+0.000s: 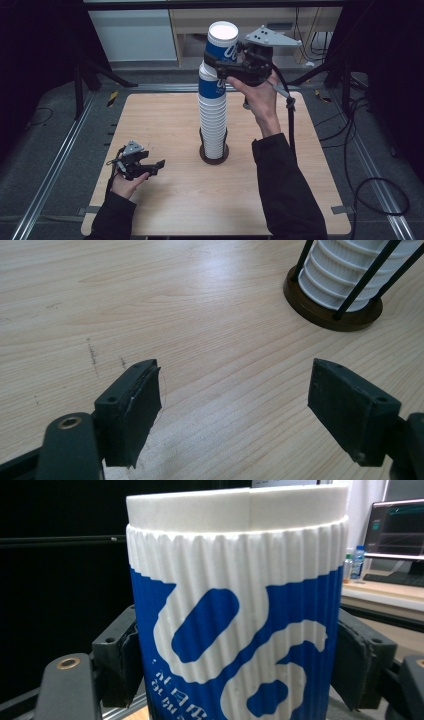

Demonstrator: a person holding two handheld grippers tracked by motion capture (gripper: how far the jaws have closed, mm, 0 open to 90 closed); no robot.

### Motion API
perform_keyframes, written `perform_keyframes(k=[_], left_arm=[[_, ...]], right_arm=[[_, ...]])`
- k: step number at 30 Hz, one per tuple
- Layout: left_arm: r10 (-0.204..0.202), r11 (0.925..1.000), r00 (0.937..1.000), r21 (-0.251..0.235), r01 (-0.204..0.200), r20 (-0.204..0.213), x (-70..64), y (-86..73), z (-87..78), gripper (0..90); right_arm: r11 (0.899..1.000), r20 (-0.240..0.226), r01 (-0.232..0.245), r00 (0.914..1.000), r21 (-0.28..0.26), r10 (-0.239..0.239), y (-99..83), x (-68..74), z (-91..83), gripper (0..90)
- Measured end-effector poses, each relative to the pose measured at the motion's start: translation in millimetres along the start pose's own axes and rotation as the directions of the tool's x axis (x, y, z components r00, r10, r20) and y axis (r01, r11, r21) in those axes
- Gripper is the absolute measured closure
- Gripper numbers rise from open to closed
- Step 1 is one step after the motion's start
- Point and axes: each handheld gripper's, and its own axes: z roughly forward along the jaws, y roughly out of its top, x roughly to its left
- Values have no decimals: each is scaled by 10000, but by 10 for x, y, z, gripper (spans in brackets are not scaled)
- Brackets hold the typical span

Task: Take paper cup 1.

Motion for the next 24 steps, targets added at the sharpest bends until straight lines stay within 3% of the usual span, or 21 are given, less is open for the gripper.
perform_keyframes(k=[6,10,16,24], left_arm=[[51,10000,10000,-20,-51,7,-5,4,-15,204],[10,10000,10000,-96,-10,44,-4,8,-26,205],[50,9999,10000,-111,-49,66,-15,13,-28,207],[89,9999,9999,-137,-88,79,-38,28,-38,207]], right_arm=[[9992,357,379,9986,150,-384,-20,-59,-259,218],[9986,509,373,9979,375,-392,-104,-121,-427,218],[9966,643,368,9971,734,-416,-286,-228,-668,219],[9898,696,261,9969,1400,-361,-626,-309,-850,219]])
